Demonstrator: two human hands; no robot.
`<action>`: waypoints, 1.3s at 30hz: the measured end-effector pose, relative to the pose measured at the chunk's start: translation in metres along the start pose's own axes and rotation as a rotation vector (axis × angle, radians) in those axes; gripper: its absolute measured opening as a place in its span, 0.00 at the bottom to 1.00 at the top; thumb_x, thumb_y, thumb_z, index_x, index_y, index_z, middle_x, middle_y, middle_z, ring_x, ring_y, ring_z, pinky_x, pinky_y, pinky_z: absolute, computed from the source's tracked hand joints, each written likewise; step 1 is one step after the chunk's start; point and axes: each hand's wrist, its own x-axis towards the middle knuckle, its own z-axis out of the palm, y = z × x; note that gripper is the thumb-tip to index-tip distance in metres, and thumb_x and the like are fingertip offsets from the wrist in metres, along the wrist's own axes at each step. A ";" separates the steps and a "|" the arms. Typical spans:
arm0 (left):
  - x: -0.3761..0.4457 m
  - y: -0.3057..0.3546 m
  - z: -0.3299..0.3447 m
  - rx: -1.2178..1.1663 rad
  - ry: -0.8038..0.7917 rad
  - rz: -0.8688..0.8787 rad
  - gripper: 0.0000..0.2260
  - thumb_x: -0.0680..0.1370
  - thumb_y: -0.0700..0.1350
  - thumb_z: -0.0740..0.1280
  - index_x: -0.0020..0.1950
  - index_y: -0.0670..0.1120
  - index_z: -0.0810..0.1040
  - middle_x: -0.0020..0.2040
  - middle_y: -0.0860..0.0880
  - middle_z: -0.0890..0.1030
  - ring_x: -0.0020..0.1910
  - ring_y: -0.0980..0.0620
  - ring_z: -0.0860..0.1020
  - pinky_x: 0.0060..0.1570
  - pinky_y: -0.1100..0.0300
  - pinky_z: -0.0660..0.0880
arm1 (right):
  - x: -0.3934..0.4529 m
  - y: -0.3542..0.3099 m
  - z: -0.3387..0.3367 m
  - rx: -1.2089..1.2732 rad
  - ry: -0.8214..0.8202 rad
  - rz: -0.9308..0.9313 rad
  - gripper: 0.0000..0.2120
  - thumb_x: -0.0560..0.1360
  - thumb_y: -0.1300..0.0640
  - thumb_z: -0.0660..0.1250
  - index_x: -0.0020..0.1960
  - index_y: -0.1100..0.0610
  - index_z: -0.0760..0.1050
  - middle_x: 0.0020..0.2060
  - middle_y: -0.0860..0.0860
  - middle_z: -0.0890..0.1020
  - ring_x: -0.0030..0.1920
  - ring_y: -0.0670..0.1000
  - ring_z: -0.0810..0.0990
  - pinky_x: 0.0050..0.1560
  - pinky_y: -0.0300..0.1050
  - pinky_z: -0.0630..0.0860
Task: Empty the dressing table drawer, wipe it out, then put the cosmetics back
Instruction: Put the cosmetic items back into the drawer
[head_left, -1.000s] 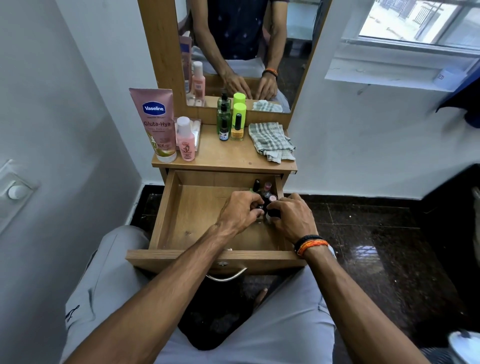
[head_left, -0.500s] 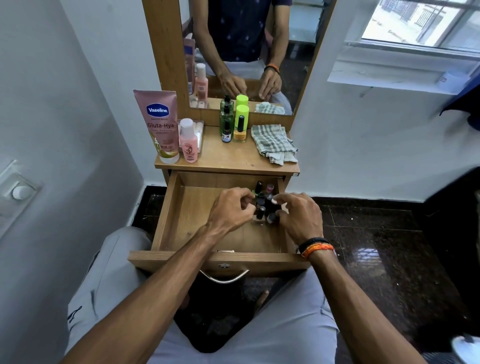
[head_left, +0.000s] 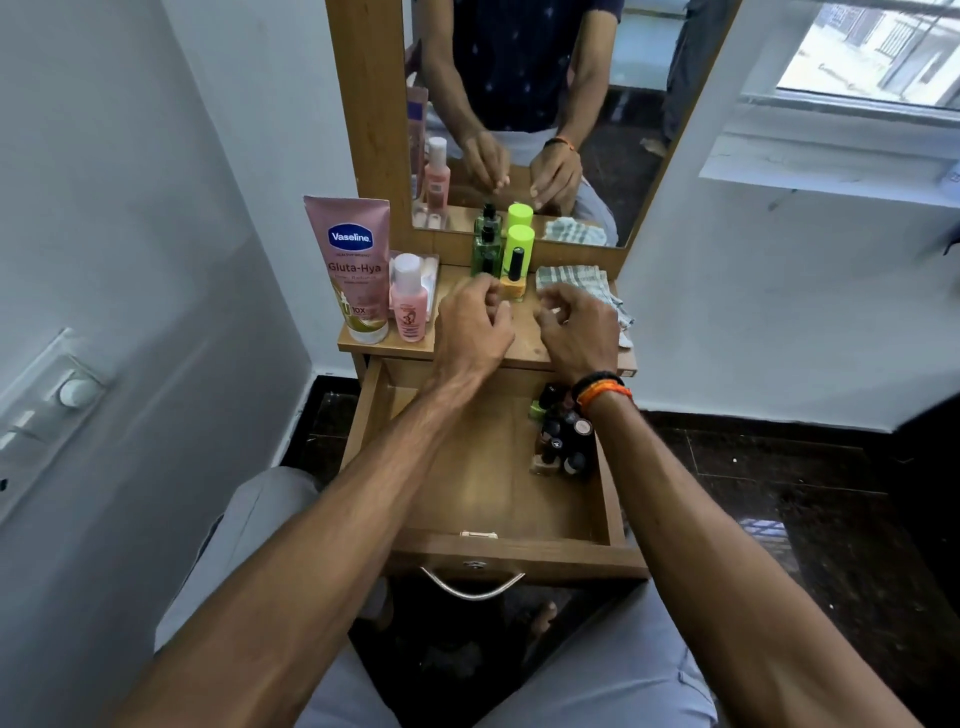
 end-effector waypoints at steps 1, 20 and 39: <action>0.006 0.001 0.000 0.002 0.006 0.005 0.10 0.76 0.41 0.69 0.57 0.43 0.80 0.49 0.47 0.80 0.45 0.51 0.79 0.44 0.53 0.82 | 0.007 -0.003 0.003 0.005 0.001 -0.003 0.10 0.75 0.58 0.70 0.56 0.52 0.82 0.46 0.48 0.85 0.42 0.46 0.79 0.48 0.41 0.77; 0.046 0.007 0.006 0.182 -0.060 -0.040 0.08 0.78 0.43 0.67 0.54 0.42 0.81 0.54 0.44 0.75 0.46 0.44 0.78 0.44 0.46 0.79 | 0.063 -0.019 0.028 -0.233 0.017 -0.192 0.12 0.76 0.53 0.68 0.59 0.53 0.79 0.52 0.55 0.78 0.47 0.55 0.78 0.44 0.46 0.74; 0.022 0.020 -0.009 0.225 -0.045 0.097 0.06 0.76 0.41 0.71 0.53 0.44 0.83 0.47 0.46 0.86 0.45 0.46 0.83 0.40 0.51 0.81 | 0.038 -0.014 -0.002 -0.061 0.064 -0.110 0.10 0.72 0.55 0.72 0.53 0.52 0.82 0.43 0.48 0.85 0.43 0.49 0.81 0.45 0.48 0.79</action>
